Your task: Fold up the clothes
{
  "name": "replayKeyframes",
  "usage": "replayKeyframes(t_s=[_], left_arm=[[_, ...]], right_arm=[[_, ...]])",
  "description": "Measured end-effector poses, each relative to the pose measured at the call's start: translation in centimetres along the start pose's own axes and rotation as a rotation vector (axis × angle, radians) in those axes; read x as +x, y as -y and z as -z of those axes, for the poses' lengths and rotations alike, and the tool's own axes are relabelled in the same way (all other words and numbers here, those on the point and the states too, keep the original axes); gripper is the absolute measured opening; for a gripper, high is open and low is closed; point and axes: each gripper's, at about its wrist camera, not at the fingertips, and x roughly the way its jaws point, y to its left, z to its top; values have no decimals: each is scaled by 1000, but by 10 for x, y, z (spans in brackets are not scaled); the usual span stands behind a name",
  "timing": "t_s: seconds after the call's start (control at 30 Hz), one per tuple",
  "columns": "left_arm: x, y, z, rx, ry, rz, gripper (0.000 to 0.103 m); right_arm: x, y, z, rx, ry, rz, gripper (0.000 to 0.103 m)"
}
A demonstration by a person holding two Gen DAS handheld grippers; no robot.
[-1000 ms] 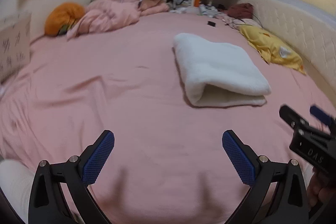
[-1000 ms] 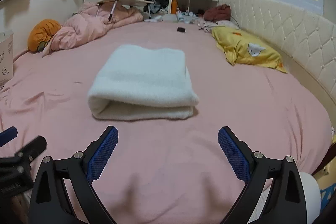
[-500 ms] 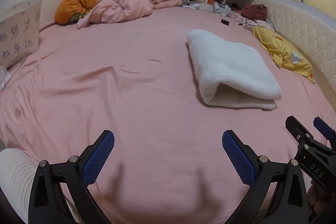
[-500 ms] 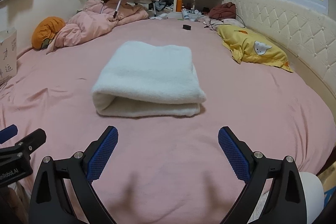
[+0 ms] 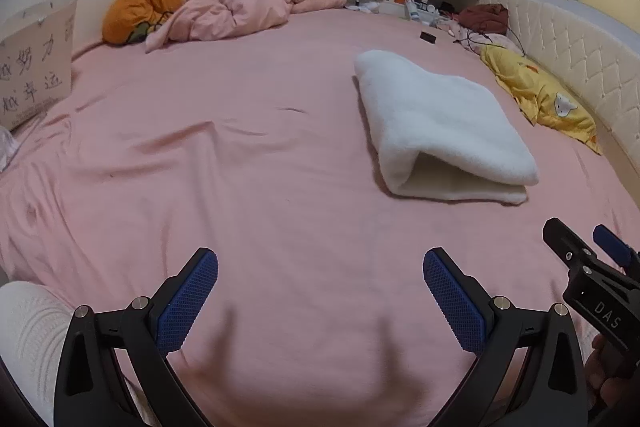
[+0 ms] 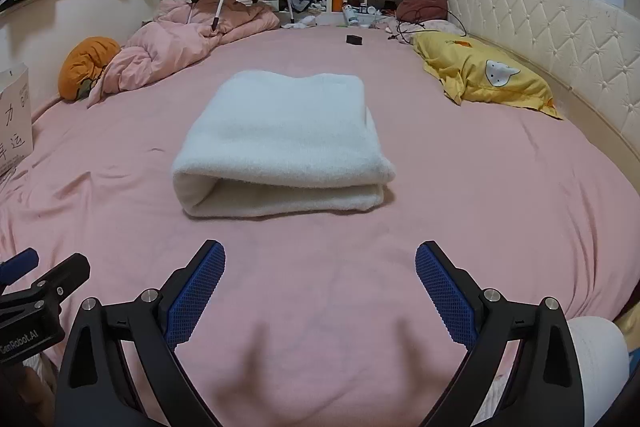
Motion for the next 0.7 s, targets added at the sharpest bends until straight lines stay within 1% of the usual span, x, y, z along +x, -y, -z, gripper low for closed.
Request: replayKeyframes(t_s=[0.43, 0.7], left_arm=[[2, -2, 0, -5, -12, -1, 103], [1, -2, 2, -6, -8, 13, 103]], right_arm=[[2, -3, 1, -18, -7, -2, 96], [3, -4, 1, -18, -14, -1, 96]])
